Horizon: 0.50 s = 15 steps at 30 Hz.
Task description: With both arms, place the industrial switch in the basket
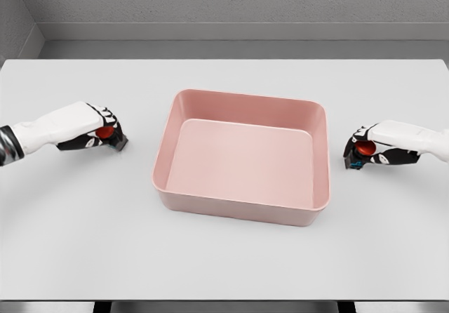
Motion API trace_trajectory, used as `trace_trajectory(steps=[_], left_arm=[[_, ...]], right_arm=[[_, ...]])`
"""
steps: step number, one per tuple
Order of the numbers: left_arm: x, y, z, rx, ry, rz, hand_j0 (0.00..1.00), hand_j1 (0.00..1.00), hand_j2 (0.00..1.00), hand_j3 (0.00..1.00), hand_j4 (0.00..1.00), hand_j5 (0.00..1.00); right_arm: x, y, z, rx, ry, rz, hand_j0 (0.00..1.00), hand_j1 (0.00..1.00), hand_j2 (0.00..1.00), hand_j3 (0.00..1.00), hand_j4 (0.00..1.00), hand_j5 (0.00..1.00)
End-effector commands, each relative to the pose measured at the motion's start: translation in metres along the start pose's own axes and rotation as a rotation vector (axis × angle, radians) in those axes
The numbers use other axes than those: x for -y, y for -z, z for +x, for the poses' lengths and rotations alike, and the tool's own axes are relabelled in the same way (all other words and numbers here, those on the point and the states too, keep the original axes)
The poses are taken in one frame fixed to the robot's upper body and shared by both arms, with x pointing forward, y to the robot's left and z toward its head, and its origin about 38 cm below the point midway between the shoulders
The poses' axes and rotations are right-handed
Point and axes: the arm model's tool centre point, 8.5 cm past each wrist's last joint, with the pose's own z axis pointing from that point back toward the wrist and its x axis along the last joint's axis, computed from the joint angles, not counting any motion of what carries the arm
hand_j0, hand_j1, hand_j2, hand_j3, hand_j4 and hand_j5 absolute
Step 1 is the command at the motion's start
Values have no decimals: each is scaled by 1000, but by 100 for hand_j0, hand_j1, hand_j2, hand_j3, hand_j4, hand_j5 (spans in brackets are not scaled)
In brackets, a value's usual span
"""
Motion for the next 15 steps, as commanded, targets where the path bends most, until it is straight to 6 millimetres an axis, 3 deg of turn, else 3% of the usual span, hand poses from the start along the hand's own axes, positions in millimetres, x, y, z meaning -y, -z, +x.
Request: trace_trajectory(steps=[1,15], left_arm=[[-2,-1,-1,-2,-6,7,44,44,44,44,44,44],[-25,-1,-4,-3,23,41,44,44,44,44,44,44]], right_arm=[[2,-2,0,-2,4,-8,53,53,53,53,53,53],[11,-8,0,-9,-16,-14,49,49,49,49,49,49]])
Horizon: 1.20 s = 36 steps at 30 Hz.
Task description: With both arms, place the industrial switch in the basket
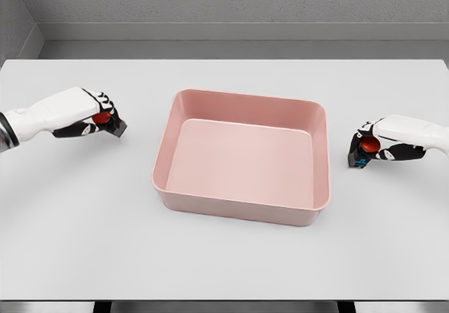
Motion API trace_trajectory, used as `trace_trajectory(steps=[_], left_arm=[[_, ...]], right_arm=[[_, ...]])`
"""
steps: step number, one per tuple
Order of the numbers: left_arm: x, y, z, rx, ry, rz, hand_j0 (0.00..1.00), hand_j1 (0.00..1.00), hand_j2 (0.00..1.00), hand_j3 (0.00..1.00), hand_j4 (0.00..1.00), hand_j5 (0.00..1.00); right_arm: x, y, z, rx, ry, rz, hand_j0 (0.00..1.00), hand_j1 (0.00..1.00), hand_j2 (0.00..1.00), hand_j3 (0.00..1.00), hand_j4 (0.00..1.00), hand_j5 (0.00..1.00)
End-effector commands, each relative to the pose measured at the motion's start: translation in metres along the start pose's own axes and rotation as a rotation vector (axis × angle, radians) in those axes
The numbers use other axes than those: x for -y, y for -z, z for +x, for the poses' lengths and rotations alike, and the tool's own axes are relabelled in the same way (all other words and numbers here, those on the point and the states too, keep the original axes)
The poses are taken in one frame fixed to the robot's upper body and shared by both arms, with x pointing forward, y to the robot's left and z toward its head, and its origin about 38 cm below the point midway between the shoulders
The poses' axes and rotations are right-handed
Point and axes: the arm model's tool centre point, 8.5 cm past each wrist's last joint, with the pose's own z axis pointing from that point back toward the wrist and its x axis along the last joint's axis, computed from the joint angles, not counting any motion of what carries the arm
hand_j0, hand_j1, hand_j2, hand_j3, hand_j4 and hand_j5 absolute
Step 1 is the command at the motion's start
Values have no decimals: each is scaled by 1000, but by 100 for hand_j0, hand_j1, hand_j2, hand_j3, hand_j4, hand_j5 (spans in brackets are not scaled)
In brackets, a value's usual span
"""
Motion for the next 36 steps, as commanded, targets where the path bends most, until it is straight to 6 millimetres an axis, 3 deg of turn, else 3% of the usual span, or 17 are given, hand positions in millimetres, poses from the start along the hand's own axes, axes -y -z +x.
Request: trace_trajectory(steps=[1,11,17,21,27,36], left_arm=[[-2,-1,-1,-2,-6,6,44,44,44,44,44,44],[-29,4,-1,8,25,54,44,44,44,44,44,44],[-48,18,9,48,48,98,44,44,44,44,44,44],[-55,32,17,81,51,125,44,44,44,44,44,44],[-62,56,42,162,53,155,44,44,44,44,44,44],[-74,77,86,290,83,198,44,44,44,44,44,44]], right_arm=[[2,-3,-1,-4,1,-2,49,49,49,49,49,49],[17,-12,-2,-20,-27,-20,49,49,49,49,49,49],[23,-13,-1,-20,-36,-28,46,46,46,46,46,46],[44,-17,10,-1,-86,-64,43,43,43,43,43,43],[50,-19,16,8,-108,-66,43,43,43,43,43,43],[70,-18,52,85,-210,-83,43,43,43,43,43,43]])
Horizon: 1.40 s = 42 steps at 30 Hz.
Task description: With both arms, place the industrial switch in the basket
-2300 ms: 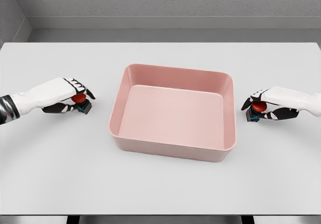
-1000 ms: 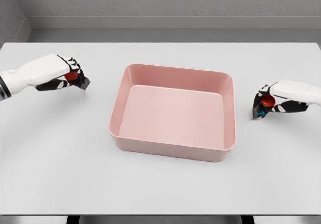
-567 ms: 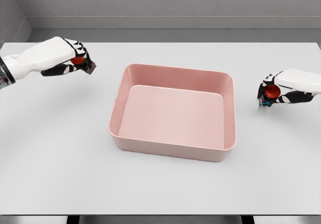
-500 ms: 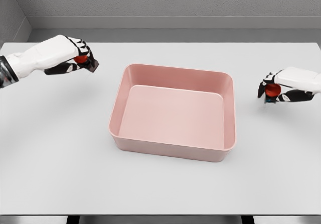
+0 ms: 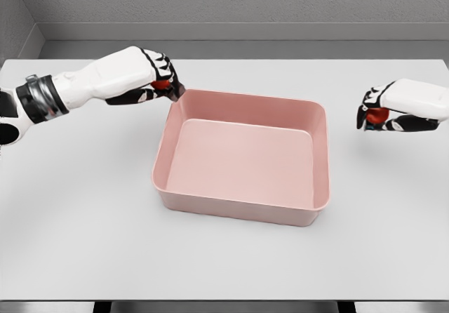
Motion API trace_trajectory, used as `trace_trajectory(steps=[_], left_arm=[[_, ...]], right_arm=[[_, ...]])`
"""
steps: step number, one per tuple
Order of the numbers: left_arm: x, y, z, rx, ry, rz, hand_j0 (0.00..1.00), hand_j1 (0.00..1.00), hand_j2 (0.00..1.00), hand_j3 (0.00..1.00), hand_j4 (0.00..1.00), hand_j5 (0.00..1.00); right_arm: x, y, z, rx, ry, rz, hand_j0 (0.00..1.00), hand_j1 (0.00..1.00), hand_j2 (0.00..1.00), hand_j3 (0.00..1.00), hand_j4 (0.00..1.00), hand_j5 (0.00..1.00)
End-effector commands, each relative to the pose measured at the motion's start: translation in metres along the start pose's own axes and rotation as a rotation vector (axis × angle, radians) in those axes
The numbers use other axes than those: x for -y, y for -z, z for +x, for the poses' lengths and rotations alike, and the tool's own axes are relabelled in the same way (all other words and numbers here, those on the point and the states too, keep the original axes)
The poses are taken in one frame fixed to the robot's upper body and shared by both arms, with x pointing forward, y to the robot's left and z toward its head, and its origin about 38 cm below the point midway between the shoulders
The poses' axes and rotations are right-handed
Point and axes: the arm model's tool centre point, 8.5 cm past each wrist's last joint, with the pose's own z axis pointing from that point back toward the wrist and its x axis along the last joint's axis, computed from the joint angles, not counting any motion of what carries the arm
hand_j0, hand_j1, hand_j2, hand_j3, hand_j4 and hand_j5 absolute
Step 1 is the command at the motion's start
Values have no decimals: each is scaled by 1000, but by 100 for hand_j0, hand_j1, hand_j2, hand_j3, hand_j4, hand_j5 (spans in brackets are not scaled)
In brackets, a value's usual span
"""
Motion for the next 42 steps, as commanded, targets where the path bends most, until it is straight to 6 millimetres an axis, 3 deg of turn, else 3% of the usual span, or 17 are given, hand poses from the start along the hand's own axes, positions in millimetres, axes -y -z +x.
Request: trace_trajectory(steps=[1,10,11,13,14,19,25,30,33,38,42], left_arm=[[-2,10,12,42,-3,18,44,44,44,44,44,44],[0,47,50,178,-1,6,47,47,47,47,47,47],[-1,49,53,187,4,6,55,55,55,55,55,55],[-5,50,60,210,9,20,90,90,90,90,90,90],[-7,51,62,217,9,27,100,100,100,100,100,100],[-20,54,71,248,38,49,100,100,100,100,100,100],[-31,54,78,269,64,64,100,100,100,100,100,100],[-45,26,57,203,52,70,100,100,100,100,100,100],[-49,-2,39,133,55,38,100,100,100,100,100,100],[-44,-50,10,1,14,-7,100,100,100,100,100,100],[-32,-66,2,-42,-16,-37,100,100,100,100,100,100]], right_arm=[[8,3,12,32,-26,-11,43,43,43,43,43,43],[25,13,48,128,-114,-26,43,43,43,43,43,43],[28,15,52,139,-124,-30,43,43,43,43,43,43],[28,16,54,146,-126,-31,43,43,43,43,43,43],[29,17,57,155,-134,-32,43,43,43,43,43,43],[31,22,74,201,-163,-34,43,43,43,43,43,43],[35,25,79,218,-175,-39,43,43,43,43,43,43],[37,28,81,227,-179,-48,43,43,43,43,43,43],[35,37,86,253,-172,-56,43,43,43,43,43,43],[35,60,100,320,-178,-56,43,43,43,43,43,43],[36,72,109,356,-179,-63,43,43,43,43,43,43]])
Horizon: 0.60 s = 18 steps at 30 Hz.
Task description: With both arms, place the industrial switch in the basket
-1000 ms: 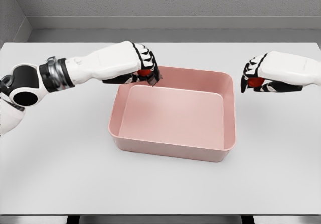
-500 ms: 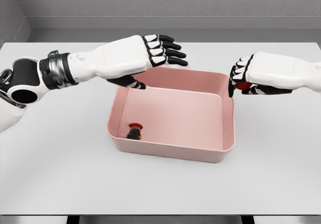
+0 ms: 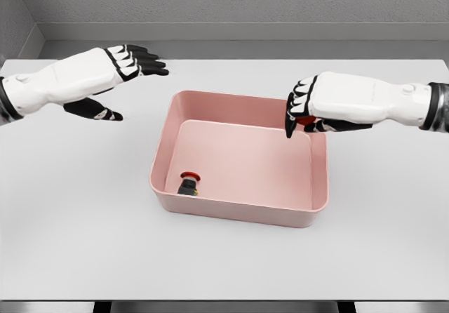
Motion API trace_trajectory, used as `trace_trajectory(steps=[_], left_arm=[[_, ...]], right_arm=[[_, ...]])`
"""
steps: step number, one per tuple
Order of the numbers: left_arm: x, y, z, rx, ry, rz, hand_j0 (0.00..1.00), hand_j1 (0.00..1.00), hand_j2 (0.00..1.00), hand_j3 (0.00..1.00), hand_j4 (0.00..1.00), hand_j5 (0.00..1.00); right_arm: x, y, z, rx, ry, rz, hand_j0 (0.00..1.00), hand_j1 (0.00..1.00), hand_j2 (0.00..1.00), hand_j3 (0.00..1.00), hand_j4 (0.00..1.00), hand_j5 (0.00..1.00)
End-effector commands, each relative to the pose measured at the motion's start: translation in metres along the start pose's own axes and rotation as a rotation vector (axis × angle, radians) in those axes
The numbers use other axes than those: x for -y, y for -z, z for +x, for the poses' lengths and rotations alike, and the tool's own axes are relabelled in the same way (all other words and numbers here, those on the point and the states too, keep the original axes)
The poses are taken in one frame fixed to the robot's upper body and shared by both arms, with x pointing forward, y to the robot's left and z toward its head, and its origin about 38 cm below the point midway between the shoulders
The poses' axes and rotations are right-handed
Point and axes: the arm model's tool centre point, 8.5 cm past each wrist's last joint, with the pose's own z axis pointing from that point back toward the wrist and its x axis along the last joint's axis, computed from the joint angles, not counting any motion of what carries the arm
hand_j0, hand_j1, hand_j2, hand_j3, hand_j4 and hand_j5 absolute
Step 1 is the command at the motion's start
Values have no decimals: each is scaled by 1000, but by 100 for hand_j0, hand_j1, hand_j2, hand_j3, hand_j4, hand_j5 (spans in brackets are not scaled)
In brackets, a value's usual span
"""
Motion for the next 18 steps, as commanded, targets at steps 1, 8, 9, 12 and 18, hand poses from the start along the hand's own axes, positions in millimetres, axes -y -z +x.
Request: trace_trajectory(steps=[1,8,9,12,18], left_arm=[[-2,-12,-9,-38,-8,-5,100,100,100,100,100,100],[3,-21,-18,-74,-21,-20,100,100,100,100,100,100],[3,-21,-18,-74,-20,-21,100,100,100,100,100,100],[4,-23,-22,-87,-24,-23,100,100,100,100,100,100],[3,-29,-30,-117,-26,-15,100,100,100,100,100,100]], right_arm=[[-6,12,4,31,23,-7,43,43,43,43,43,43],[2,52,15,114,-22,-14,96,96,96,96,96,96],[1,55,16,114,-30,-12,100,100,100,100,100,100],[1,56,16,117,-28,-16,100,100,100,100,100,100],[-1,43,4,68,-18,-4,100,100,100,100,100,100]])
